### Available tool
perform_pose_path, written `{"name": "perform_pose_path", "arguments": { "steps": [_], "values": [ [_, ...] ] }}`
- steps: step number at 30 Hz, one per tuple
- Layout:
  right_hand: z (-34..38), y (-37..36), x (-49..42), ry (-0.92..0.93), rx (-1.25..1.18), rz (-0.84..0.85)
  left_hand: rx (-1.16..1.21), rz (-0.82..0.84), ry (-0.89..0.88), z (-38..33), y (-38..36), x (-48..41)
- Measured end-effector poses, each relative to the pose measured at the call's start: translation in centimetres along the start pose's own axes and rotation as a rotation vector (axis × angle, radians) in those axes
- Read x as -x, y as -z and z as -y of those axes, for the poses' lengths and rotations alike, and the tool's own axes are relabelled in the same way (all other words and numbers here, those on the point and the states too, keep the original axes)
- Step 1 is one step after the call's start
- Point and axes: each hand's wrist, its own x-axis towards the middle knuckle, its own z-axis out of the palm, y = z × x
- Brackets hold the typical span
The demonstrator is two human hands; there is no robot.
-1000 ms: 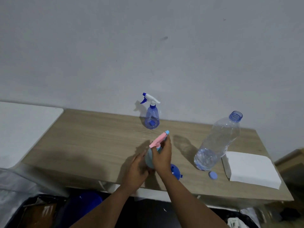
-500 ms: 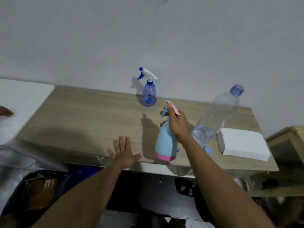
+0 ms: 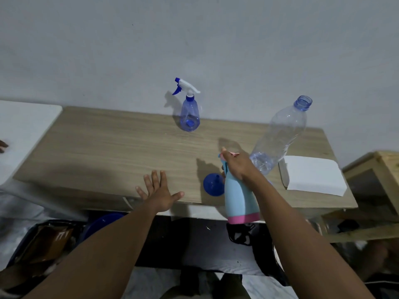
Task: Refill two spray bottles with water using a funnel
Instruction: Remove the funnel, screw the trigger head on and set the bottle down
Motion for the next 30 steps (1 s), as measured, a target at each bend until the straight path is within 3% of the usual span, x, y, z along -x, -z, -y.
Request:
{"name": "perform_pose_path", "arguments": {
  "steps": [6, 13, 19, 22, 30],
  "values": [
    [-1.3, 0.9, 0.4, -0.043, 0.179, -0.036, 0.021, -0.022, 0.001, -0.2, 0.0, 0.2],
    [0.1, 1.3, -0.3, 0.021, -0.048, -0.197, 0.002, -0.17, -0.048, -1.8, 0.6, -0.1],
    [3.4, 1.6, -2.9, 0.237, -0.195, -0.403, 0.02, -0.031, -0.026, -3.9, 2.3, -2.0],
    [4.5, 2.2, -5.5, 0.288, -0.129, -0.5, -0.014, 0.029, -0.028, -4.0, 2.1, -2.5],
    [7.1, 2.3, -13.6, 0.308, -0.009, -0.478, -0.048, 0.117, -0.013, -4.0, 2.5, -3.1]
  ]
}}
